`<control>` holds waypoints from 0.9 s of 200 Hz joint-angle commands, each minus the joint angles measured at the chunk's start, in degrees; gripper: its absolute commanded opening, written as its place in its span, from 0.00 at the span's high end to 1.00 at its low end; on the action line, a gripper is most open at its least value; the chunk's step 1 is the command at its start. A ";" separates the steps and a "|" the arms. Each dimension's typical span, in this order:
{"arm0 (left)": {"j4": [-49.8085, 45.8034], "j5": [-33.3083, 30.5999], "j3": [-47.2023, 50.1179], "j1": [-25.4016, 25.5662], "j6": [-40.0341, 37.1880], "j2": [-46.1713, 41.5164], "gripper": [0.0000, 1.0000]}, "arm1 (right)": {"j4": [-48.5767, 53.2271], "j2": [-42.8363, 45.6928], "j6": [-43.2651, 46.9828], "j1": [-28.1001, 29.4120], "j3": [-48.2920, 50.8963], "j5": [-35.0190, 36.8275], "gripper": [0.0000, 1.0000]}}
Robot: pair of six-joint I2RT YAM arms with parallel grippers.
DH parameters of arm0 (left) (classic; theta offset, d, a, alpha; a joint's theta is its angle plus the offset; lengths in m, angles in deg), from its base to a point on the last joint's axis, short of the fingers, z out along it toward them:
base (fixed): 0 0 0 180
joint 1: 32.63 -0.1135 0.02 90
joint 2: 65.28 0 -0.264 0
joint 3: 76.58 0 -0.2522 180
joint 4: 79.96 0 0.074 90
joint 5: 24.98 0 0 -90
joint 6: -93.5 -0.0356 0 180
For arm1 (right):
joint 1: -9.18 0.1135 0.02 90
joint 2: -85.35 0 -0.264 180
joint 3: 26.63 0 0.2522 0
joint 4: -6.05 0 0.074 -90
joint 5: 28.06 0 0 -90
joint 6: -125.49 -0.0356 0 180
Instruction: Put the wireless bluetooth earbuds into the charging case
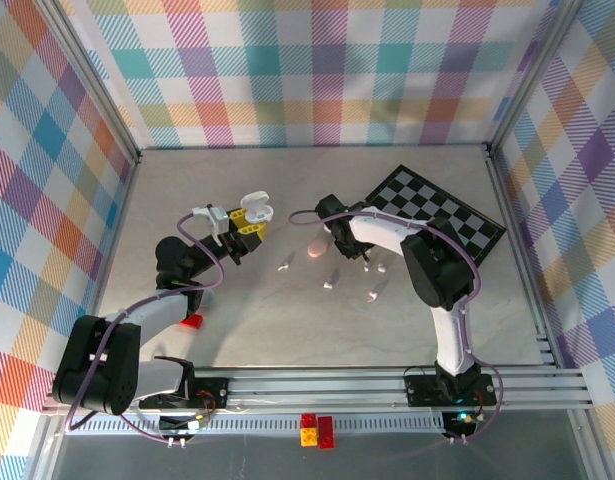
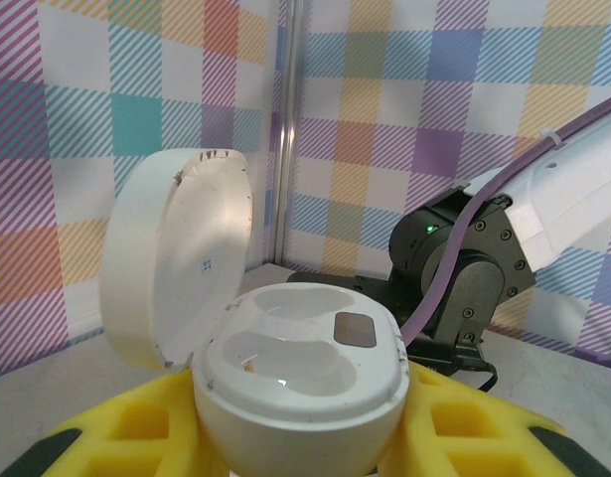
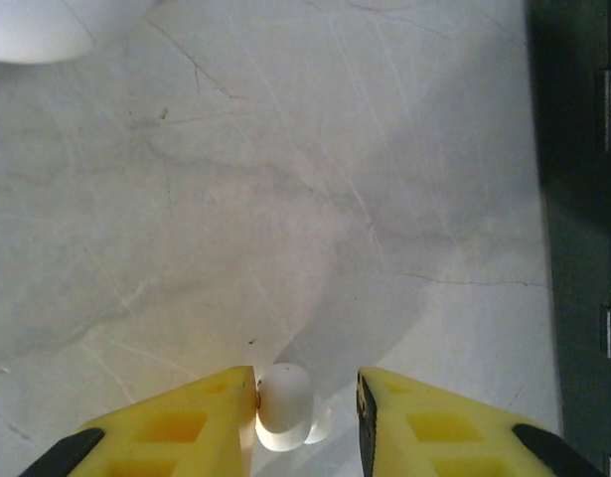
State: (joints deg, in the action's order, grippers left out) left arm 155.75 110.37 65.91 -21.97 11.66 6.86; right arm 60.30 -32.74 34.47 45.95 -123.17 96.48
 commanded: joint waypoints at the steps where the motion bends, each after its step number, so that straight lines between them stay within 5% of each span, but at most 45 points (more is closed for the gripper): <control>1: 3.74 0.43 0.36 -0.99 0.54 -1.30 0.65 | 2.30 -1.72 0.34 0.23 -1.33 0.70 0.68; 79: 3.92 0.72 0.33 -0.99 0.71 -1.19 0.65 | 3.19 -1.99 -0.45 0.23 -1.62 -0.23 0.84; 119: 3.92 0.71 0.27 -0.99 0.63 -1.23 0.64 | 2.25 0.89 -1.81 -0.08 -0.74 -3.90 0.84; 180: 3.57 -0.34 0.40 -0.68 0.02 -1.44 0.64 | -1.94 12.22 -8.91 -4.61 4.77 -23.61 0.83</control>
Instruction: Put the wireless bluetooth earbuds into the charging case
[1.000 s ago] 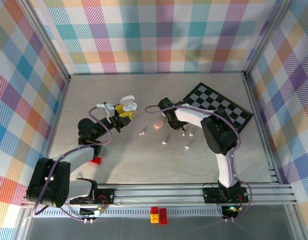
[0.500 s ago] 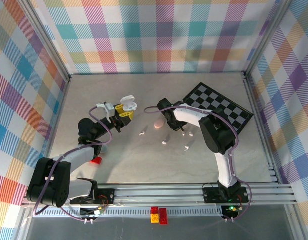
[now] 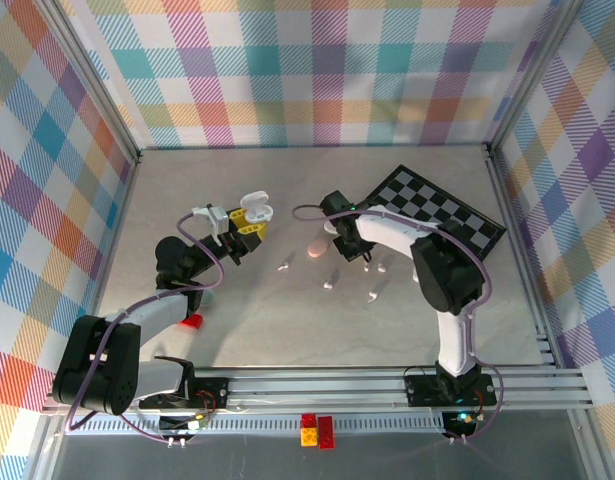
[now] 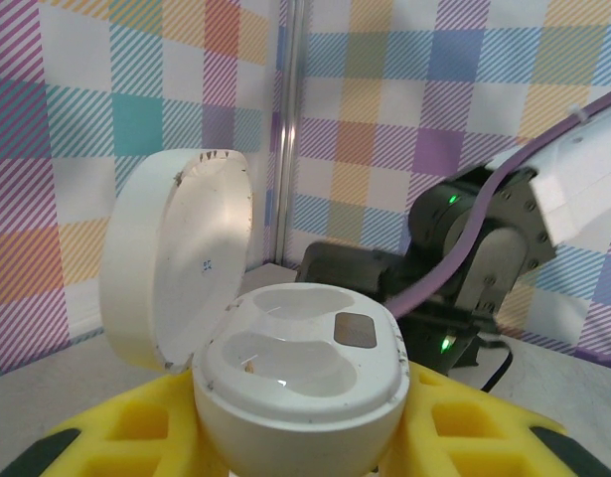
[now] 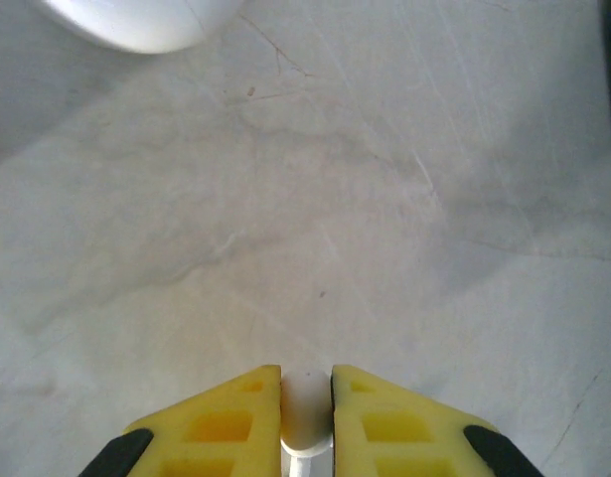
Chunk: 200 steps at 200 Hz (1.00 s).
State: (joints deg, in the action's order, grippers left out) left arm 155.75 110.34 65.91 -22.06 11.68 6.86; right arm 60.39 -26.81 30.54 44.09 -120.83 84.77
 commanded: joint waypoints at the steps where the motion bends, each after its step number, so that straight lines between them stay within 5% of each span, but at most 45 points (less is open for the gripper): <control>1: 3.57 -0.36 0.38 -0.57 -0.01 -1.46 0.64 | -2.10 6.58 -5.11 -2.88 2.63 -12.40 0.83; 95: -4.61 -5.40 -3.44 8.11 -9.12 0.90 0.65 | -20.18 23.89 -22.55 -17.90 20.46 -54.14 0.84; 200: -3.26 -8.79 -9.15 15.26 -12.47 9.05 0.65 | -31.81 33.61 -35.07 -20.83 25.91 -70.37 0.84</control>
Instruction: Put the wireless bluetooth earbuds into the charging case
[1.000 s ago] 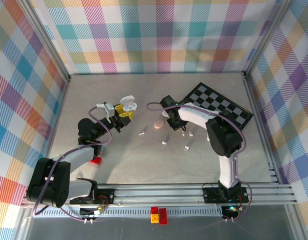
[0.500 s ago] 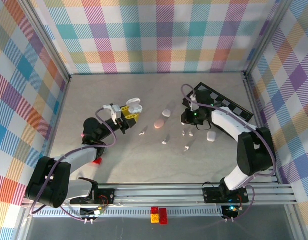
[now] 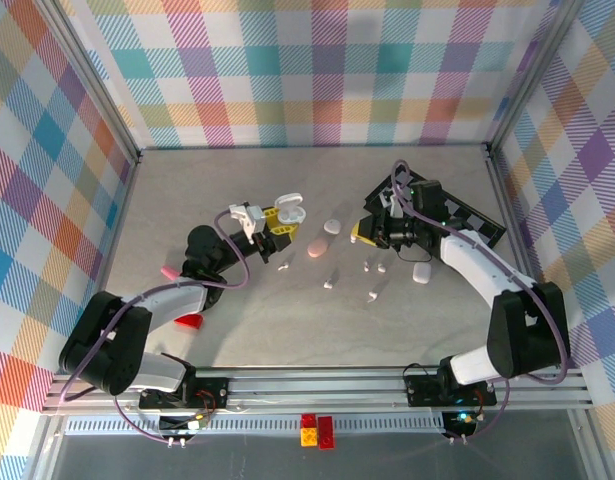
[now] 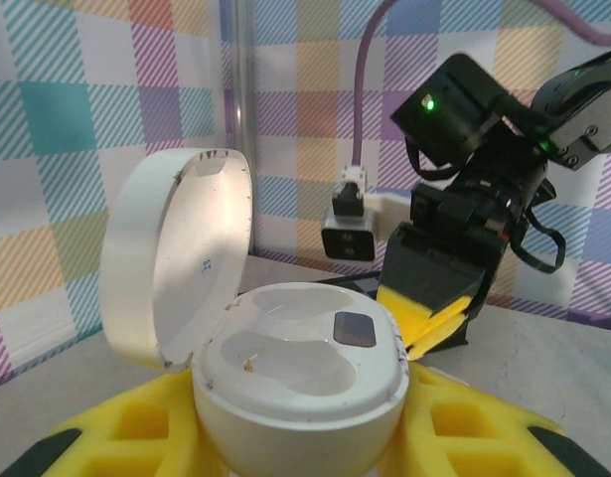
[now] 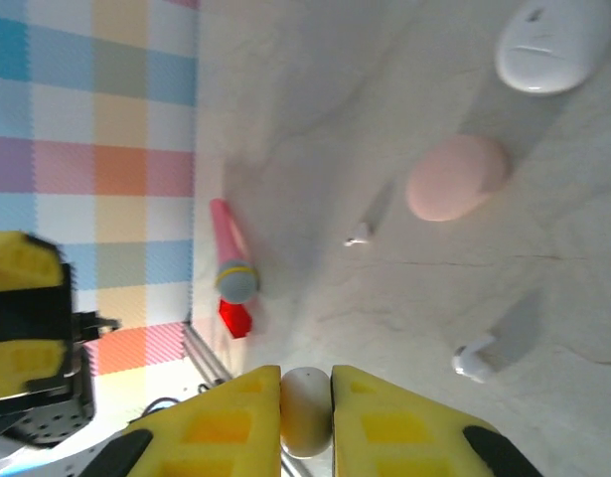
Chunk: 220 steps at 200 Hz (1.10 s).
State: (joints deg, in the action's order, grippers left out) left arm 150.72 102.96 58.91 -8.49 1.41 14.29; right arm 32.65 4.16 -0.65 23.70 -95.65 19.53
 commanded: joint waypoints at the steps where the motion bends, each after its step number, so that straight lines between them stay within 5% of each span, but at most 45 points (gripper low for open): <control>1: 1.80 -1.47 -2.19 1.74 -2.21 1.67 0.65 | -4.15 2.71 -3.95 -0.41 0.75 -5.18 0.84; 84: 1.91 -3.81 -5.37 5.60 -5.83 7.03 0.65 | -12.07 9.07 -14.22 2.46 1.67 -5.91 0.84; 220: 3.23 -8.60 -8.97 11.71 -8.95 12.36 0.65 | 3.10 4.25 -0.13 12.28 -14.26 6.75 0.83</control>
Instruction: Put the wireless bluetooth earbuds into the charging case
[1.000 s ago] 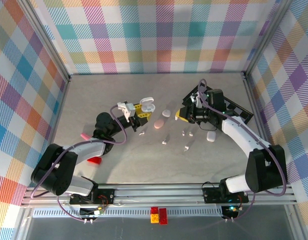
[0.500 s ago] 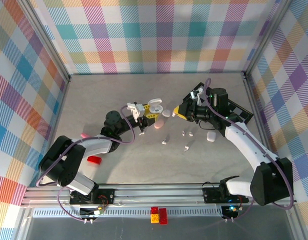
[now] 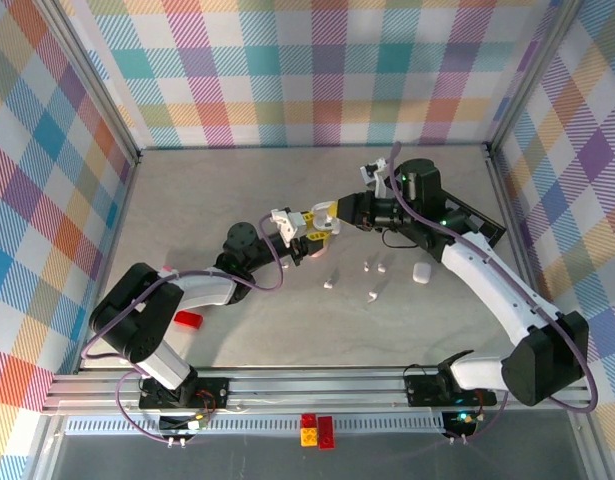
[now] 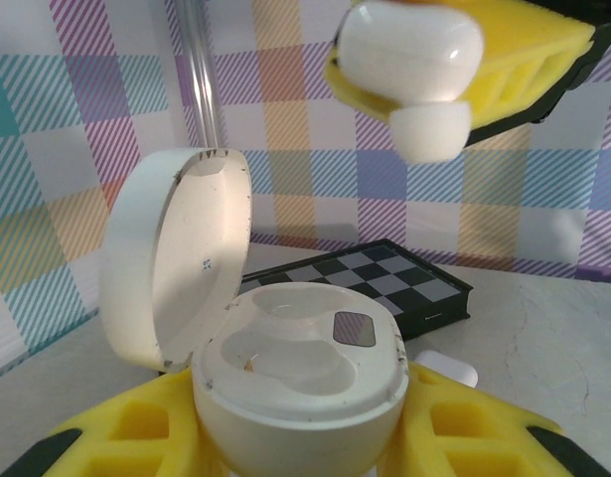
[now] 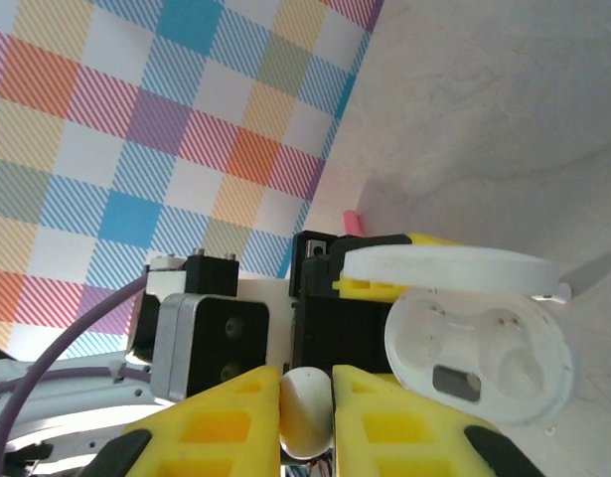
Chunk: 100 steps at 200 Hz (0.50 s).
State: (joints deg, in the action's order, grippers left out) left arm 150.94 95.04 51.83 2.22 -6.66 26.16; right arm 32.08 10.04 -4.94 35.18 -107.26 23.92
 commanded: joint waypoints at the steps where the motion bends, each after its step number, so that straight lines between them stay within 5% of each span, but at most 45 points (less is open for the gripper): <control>1: 3.01 -0.72 -1.90 1.00 -0.91 0.49 0.65 | 3.69 -1.65 4.23 0.81 -2.70 2.39 0.83; 100: 4.14 -1.54 -1.99 2.06 -1.01 1.29 0.65 | 4.31 -4.95 5.31 1.95 -4.32 3.04 0.84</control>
State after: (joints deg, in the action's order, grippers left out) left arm 152.06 93.84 51.13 3.49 -6.68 27.01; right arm 35.89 5.95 -1.05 36.53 -109.55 27.02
